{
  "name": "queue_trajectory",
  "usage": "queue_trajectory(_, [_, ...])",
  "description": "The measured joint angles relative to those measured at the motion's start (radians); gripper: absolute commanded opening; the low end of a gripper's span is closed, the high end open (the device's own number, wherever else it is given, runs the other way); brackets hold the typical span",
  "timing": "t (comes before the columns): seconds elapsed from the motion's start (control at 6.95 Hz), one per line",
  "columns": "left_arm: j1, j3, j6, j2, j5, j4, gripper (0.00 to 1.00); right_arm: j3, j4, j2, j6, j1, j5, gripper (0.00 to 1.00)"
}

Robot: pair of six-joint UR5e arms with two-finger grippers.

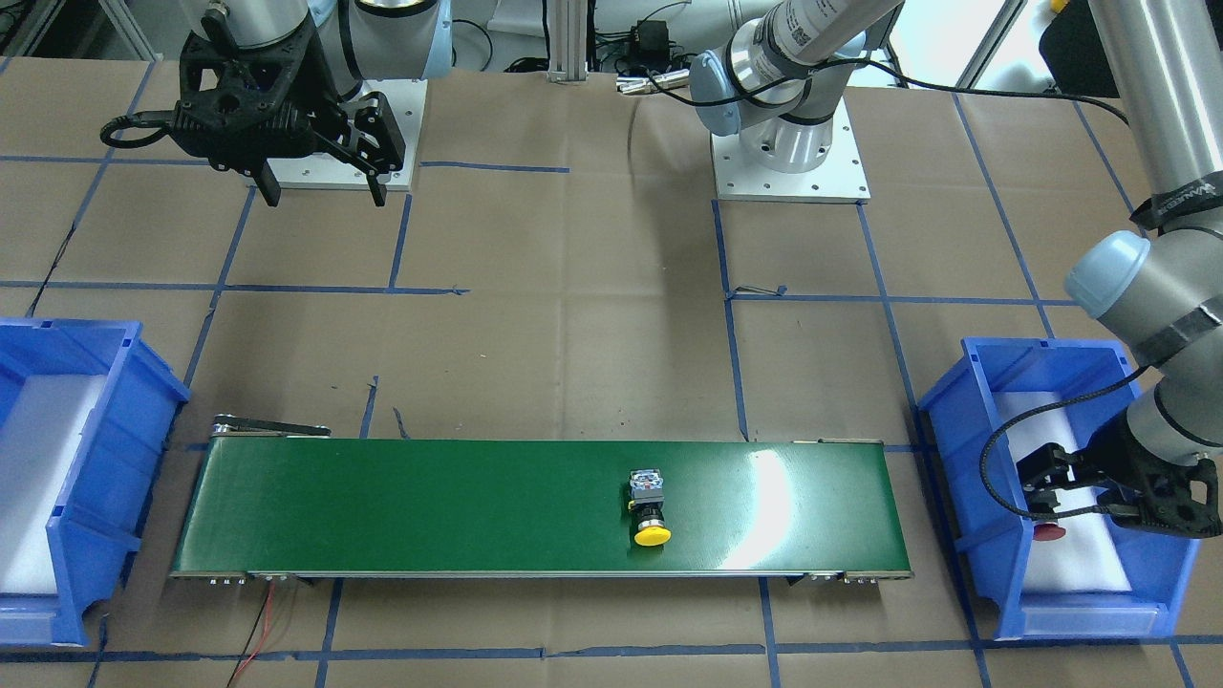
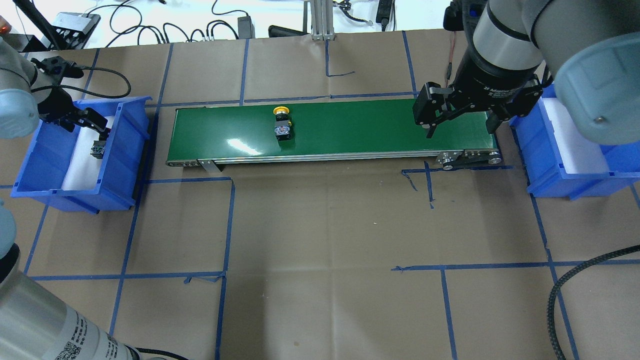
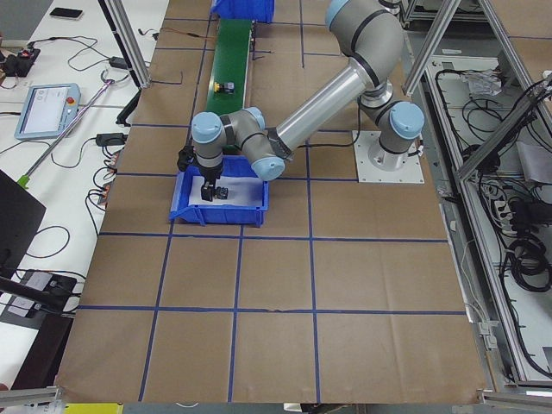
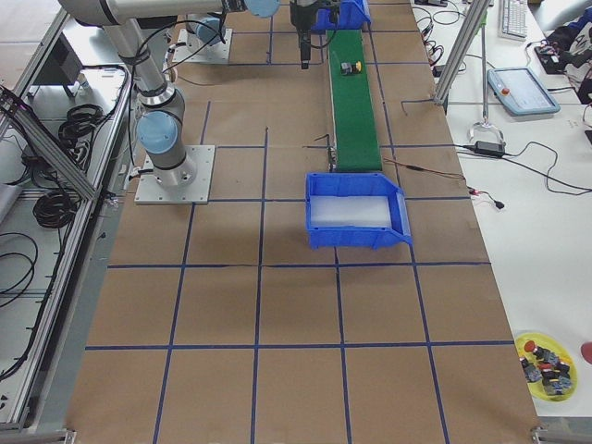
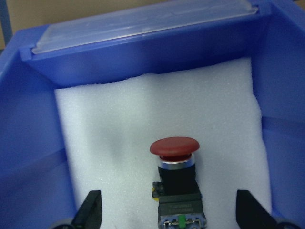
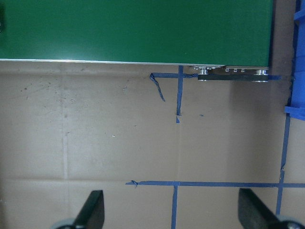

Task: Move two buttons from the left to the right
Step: 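Return the left gripper to the bin and grasp the red-capped button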

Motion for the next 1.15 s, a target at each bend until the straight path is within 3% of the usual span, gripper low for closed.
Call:
queue_trajectory(0.14, [0.000,-0.010,0.000,-0.007,0.000,0.016,0.98,0.000,0.000,0.000,0.000,0.000,0.000,1.00])
queue_trajectory(0.58, [0.000,-0.006,-0.001,-0.026,0.000,0.036,0.82,0.001,0.000,0.000,0.000,0.000,0.000,1.00])
queue_trajectory(0.72, [0.000,-0.001,-0.001,-0.034,0.000,0.038,0.59,0.001,0.000,0.000,0.000,0.000,0.000,1.00])
queue_trajectory(0.86, [0.000,0.003,-0.002,-0.039,-0.001,0.039,0.30,0.001,0.000,0.000,0.000,0.000,0.000,1.00])
queue_trajectory(1.01, [0.000,0.008,-0.004,-0.041,0.000,0.038,0.13,0.001,-0.001,0.000,0.000,0.000,0.001,1.00])
queue_trajectory(1.15, [0.000,0.015,-0.009,-0.042,0.001,0.037,0.05,0.001,-0.002,0.000,0.000,0.000,0.003,1.00])
